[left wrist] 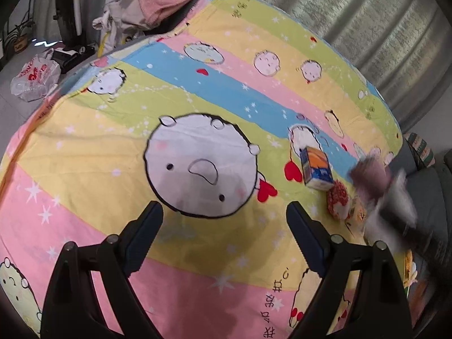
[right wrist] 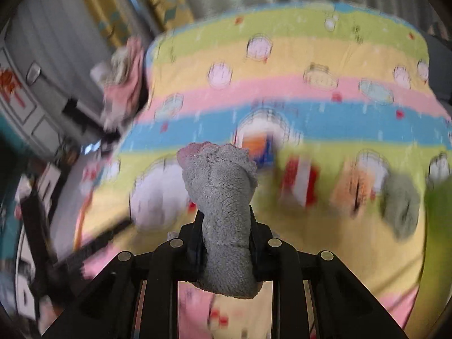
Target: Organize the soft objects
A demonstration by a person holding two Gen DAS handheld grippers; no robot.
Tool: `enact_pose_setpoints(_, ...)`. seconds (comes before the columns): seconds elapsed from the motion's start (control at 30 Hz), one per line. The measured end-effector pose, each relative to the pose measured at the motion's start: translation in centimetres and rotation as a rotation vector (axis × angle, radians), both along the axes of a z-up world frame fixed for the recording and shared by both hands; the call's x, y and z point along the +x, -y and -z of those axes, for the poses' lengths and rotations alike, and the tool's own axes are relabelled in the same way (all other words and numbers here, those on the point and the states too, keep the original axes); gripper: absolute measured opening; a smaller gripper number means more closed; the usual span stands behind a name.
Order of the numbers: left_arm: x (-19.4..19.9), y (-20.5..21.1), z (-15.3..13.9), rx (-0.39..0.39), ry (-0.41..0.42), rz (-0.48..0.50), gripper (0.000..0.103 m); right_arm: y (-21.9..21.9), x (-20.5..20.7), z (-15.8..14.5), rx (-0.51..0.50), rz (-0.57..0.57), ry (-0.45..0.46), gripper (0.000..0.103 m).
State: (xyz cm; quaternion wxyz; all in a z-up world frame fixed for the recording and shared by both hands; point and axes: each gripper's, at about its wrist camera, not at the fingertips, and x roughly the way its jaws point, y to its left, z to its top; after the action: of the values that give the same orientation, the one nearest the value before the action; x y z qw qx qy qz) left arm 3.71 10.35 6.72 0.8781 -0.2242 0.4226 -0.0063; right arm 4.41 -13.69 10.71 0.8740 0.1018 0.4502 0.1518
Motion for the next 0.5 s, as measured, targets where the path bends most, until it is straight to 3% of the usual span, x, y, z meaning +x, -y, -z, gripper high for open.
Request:
enact_pose_setpoints(0.17,0.1,1.8,0.6,-0.006,-0.025,0.074,0.089,-1.8,-1.4,6.4,-0.073,-0.079,-0.175,0.026)
enact_pose_setpoints(0.23,0.1,2.6,0.9,-0.012,-0.033,0.104,0.089,-1.6,-0.8,7.6,-0.110,-0.071,-0.225,0.036)
enact_pose_setpoints(0.37,0.3,4.0,1.6,-0.020,-0.059,0.162,0.089,1.3,-1.0,6.7,-0.054,-0.004,-0.177,0.075)
enact_pose_setpoints(0.5,0.3,5.0,1.9,-0.027,-0.073,0.199,0.089,5.0,-2.0,4.8,0.046,0.090,-0.115,0.078)
